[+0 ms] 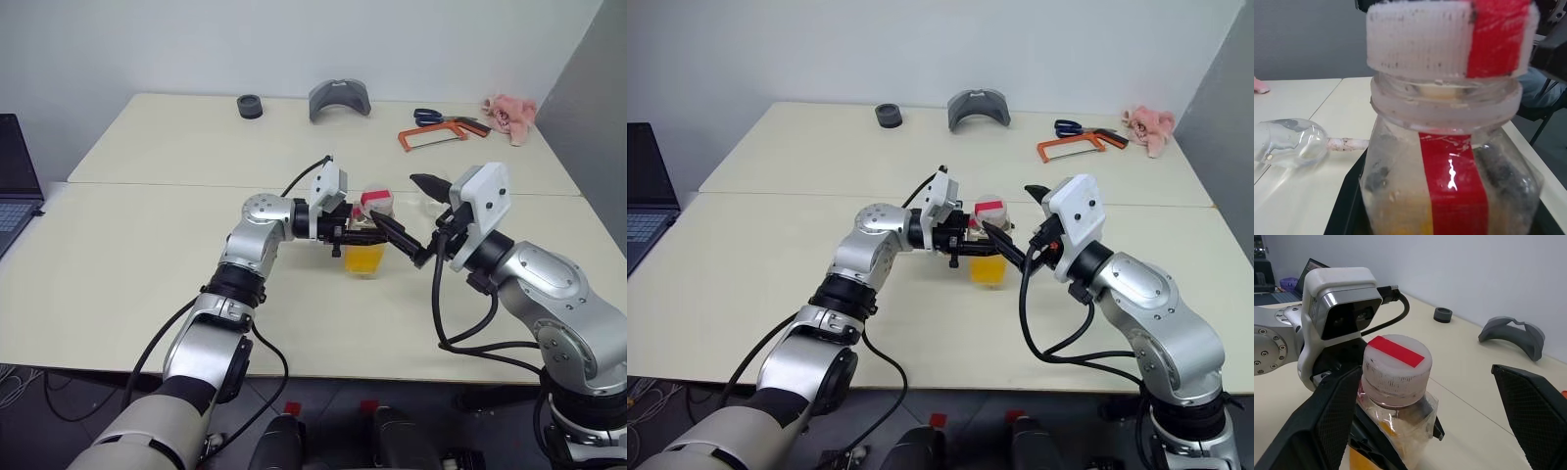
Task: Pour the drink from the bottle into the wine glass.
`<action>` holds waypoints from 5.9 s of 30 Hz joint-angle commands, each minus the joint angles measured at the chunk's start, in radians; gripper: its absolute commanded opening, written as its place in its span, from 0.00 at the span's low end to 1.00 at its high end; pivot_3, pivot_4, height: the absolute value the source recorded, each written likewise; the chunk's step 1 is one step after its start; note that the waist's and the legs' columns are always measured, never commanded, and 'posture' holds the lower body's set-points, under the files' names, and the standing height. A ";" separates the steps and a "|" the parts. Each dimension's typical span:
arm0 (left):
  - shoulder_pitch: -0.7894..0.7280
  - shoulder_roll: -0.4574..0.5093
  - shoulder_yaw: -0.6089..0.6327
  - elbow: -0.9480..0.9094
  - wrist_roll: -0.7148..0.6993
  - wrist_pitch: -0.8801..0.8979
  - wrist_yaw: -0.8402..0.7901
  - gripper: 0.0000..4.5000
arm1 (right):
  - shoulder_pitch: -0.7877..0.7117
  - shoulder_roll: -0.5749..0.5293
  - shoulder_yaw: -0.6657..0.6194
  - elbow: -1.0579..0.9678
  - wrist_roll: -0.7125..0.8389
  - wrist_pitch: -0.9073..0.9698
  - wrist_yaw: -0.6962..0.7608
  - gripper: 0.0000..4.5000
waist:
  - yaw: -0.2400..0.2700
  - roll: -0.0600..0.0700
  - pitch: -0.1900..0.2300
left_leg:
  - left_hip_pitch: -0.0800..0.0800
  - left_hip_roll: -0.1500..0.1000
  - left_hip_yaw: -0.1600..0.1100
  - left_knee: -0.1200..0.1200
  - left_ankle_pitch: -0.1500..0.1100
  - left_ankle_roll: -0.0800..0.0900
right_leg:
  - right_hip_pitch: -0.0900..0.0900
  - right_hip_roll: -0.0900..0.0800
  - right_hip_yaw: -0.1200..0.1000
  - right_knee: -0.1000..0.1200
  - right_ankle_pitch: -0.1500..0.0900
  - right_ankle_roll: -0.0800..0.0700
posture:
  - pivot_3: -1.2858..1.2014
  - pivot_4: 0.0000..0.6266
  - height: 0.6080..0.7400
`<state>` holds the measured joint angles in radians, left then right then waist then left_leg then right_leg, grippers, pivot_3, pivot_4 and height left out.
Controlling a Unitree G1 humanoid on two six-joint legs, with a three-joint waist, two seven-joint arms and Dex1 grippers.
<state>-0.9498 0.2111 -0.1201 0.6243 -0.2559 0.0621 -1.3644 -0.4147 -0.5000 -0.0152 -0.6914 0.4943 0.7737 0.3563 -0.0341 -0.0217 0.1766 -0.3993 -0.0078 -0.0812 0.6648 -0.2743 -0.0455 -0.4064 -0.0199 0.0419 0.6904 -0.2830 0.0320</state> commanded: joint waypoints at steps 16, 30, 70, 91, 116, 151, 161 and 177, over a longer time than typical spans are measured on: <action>-0.010 0.004 0.007 -0.046 -0.016 -0.005 0.001 0.37 | -0.017 0.012 -0.028 -0.027 0.076 0.002 0.014 1.00 | 0.000 0.000 0.000 | 0.000 0.000 0.000 0.000 0.000 0.000 | 0.000 0.000 0.000 0.000 0.000 0.000 | 0.52 0.24 1.00; -0.007 0.000 0.005 -0.049 -0.017 -0.006 -0.002 0.37 | -0.039 0.025 -0.021 -0.003 0.071 0.002 -0.012 1.00 | 0.000 0.000 0.000 | 0.000 0.000 0.000 0.000 0.000 0.000 | 0.000 0.000 0.000 0.000 0.000 0.000 | 0.52 0.24 1.00; 0.002 -0.006 0.003 -0.071 -0.018 0.002 0.006 0.37 | -0.076 0.063 0.008 0.039 -0.008 -0.013 -0.014 1.00 | 0.000 0.000 0.000 | 0.000 0.000 0.000 0.000 0.000 0.000 | 0.000 0.000 0.000 0.000 0.000 0.000 | 0.52 0.24 1.00; 0.000 -0.003 0.005 -0.064 -0.019 -0.003 -0.001 0.37 | -0.085 0.068 -0.023 0.030 0.139 0.062 0.007 1.00 | 0.000 0.000 0.000 | 0.000 0.000 0.000 0.000 0.000 0.000 | 0.000 0.000 0.000 0.000 0.000 0.000 | 0.52 0.24 1.00; 0.013 -0.006 0.004 -0.088 -0.025 0.016 -0.006 0.37 | -0.140 0.048 -0.035 0.095 0.221 0.082 0.045 0.47 | -0.001 0.000 0.000 | 0.000 0.000 0.000 0.000 0.000 0.000 | 0.000 0.000 0.000 0.000 0.000 0.000 | 0.52 0.24 1.00; 0.072 0.011 0.016 -0.166 -0.042 0.059 0.053 0.37 | 0.646 0.054 -0.223 0.154 -0.053 -0.343 0.078 0.38 | -0.002 0.000 0.000 | 0.002 0.000 0.003 0.000 0.000 0.000 | 0.001 0.001 0.002 0.000 0.000 0.000 | 0.52 0.24 1.00; 0.084 0.040 0.053 -0.150 -0.021 0.008 0.154 0.37 | 0.674 0.003 -0.220 0.281 -0.159 -0.484 0.163 1.00 | -0.001 0.000 0.000 | 0.003 0.000 0.003 0.000 0.000 0.000 | 0.001 0.002 0.002 0.001 0.000 0.000 | 0.52 0.24 1.00; -0.042 0.174 0.298 0.264 0.106 -0.213 0.888 0.36 | -0.068 0.014 0.158 0.206 -0.045 -0.113 0.159 1.00 | -0.002 -0.001 0.000 | 0.000 0.001 -0.001 0.000 0.000 -0.001 | -0.001 -0.001 -0.001 0.001 0.000 0.000 | 0.52 0.24 1.00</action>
<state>-0.9493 0.3656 0.1455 0.8754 -0.1459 -0.1157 -0.5232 -0.4245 -0.5145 0.1015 -0.5239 0.4946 0.6603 0.5445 -0.0357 -0.0229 0.1768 -0.3994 -0.0072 -0.0823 0.6650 -0.2737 -0.0467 -0.4071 -0.0212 0.0410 0.6909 -0.2829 0.0320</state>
